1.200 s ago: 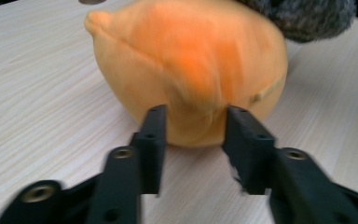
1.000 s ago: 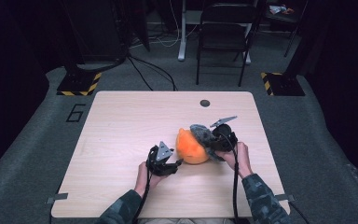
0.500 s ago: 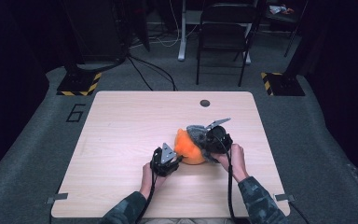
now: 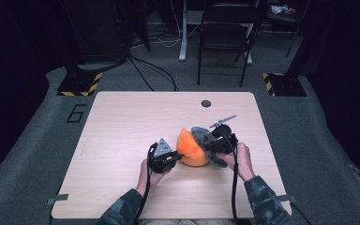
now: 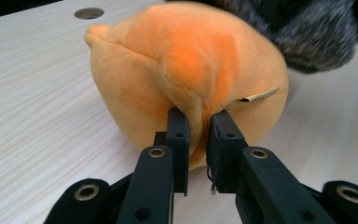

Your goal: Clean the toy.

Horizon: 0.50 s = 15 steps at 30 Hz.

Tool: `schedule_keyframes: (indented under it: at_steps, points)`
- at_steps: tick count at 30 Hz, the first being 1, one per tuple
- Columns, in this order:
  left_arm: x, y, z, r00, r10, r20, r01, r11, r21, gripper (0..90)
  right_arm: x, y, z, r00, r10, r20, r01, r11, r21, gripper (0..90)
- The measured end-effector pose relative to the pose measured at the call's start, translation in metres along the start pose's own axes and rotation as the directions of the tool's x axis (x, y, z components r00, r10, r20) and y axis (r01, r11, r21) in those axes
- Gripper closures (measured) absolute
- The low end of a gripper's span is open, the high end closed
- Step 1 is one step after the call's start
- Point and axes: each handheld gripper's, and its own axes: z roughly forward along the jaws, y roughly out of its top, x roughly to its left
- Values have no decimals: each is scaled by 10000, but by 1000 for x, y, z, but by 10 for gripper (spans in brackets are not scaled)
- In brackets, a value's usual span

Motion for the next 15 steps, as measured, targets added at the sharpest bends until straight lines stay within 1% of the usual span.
schedule_keyframes:
  at_steps: [1, 2, 3, 4, 5, 6, 7, 8, 9, 10, 11, 12, 13, 14, 15]
  points:
    - [2, 0, -2, 9998, -166, 129, 165, 9998, 66, 802, 2, 1, -2, 9998, -84, -168, 88, 9996, 263, 778]
    - [5, -1, -3, 9995, -286, 147, 286, 9996, 38, 802, 4, 1, -3, 9998, -103, -193, 109, 9994, 332, 777]
    - [7, -1, -2, 9991, -378, 169, 377, 9992, 111, 802, 5, 2, -3, 9997, -110, -221, 120, 9989, 446, 777]
    - [9, -2, -2, 9987, -483, 161, 482, 9988, 68, 801, 5, 2, -2, 9994, -280, -216, 291, 9984, 480, 777]
    - [9, -3, -1, 9982, -574, 193, 574, 9984, 5, 801, 6, 3, -2, 9996, -251, -155, 257, 9987, 432, 777]
    - [9, -3, -1, 9986, -507, 147, 507, 9987, 20, 800, 6, 4, -3, 9995, -313, 41, 312, 9992, 242, 777]
    - [8, -2, -1, 9993, -358, 120, 358, 9994, 8, 800, 7, 5, -5, 9989, -432, 203, 430, 9990, 98, 777]
    - [6, -2, 0, 9992, -397, 100, 398, 9991, -118, 798, 9, 7, -8, 9982, -529, 289, 532, 9985, -111, 777]
    - [5, -2, 1, 9992, -341, 185, 342, 9994, -75, 797, 11, 9, -11, 9966, -735, 367, 745, 9969, -250, 777]
    - [3, -2, 2, 9998, -201, 66, 202, 9997, -169, 796, 14, 10, -14, 9944, -1012, 317, 1027, 9934, -513, 777]
    - [2, -1, 2, 9999, -61, 96, 62, 9999, -139, 795, 19, 12, -17, 9923, -1221, 219, 1234, 9898, -711, 777]
    - [0, 0, 2, 10000, -28, 52, 29, 9999, -170, 794, 25, 15, -18, 9911, -1305, 260, 1323, 9870, -917, 777]
    - [-2, 0, 3, 9999, 97, -58, -98, 9997, -223, 793, 31, 17, -19, 9874, -1572, 172, 1582, 9819, -1040, 777]
    - [-3, -1, 4, 10000, 57, -82, -60, 9995, -295, 793, 37, 19, -19, 9840, -1782, 70, 1778, 9769, -1183, 776]
    - [-4, -1, 4, 9999, -34, -108, 31, 9995, -305, 793, 43, 20, -18, 9804, -1965, 133, 1967, 9733, -1181, 776]
